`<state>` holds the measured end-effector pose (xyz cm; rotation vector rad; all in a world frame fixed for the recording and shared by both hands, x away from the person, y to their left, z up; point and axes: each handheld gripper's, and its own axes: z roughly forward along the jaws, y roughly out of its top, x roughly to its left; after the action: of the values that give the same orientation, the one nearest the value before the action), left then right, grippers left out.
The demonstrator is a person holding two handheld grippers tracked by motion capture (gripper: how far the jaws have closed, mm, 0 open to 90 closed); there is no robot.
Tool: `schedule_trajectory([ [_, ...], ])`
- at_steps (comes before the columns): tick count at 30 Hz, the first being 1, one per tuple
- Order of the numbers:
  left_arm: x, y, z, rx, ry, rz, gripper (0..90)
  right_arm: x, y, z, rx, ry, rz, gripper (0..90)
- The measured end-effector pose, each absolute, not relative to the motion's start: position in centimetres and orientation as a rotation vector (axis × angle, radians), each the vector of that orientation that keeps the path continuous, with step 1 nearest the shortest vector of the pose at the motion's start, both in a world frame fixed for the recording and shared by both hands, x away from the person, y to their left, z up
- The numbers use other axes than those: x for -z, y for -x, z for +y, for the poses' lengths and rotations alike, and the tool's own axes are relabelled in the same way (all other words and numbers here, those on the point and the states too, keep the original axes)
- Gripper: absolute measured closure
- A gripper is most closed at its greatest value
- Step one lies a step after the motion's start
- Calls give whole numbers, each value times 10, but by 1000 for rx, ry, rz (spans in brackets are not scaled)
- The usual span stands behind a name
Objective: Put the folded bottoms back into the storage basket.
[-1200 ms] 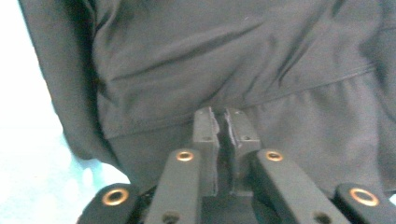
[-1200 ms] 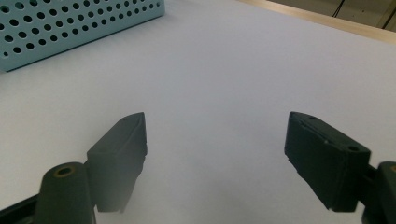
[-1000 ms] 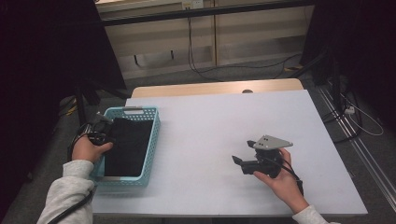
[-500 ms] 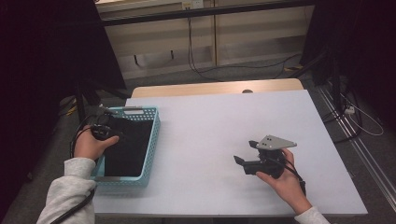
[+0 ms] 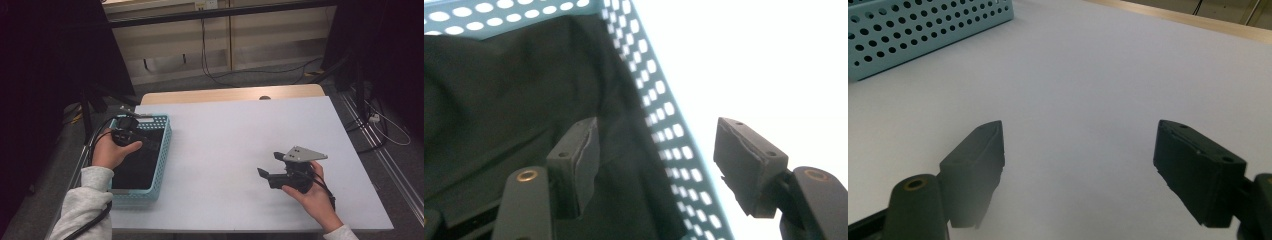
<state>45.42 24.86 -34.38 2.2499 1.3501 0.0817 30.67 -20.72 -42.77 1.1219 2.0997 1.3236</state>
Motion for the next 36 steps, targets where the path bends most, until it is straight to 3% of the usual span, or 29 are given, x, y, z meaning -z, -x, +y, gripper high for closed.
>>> schedule_trajectory([
  [36,334,-443,191,-15,-2268,1204,276,430,-291,-236,-1306,-1171,2066,201],
])
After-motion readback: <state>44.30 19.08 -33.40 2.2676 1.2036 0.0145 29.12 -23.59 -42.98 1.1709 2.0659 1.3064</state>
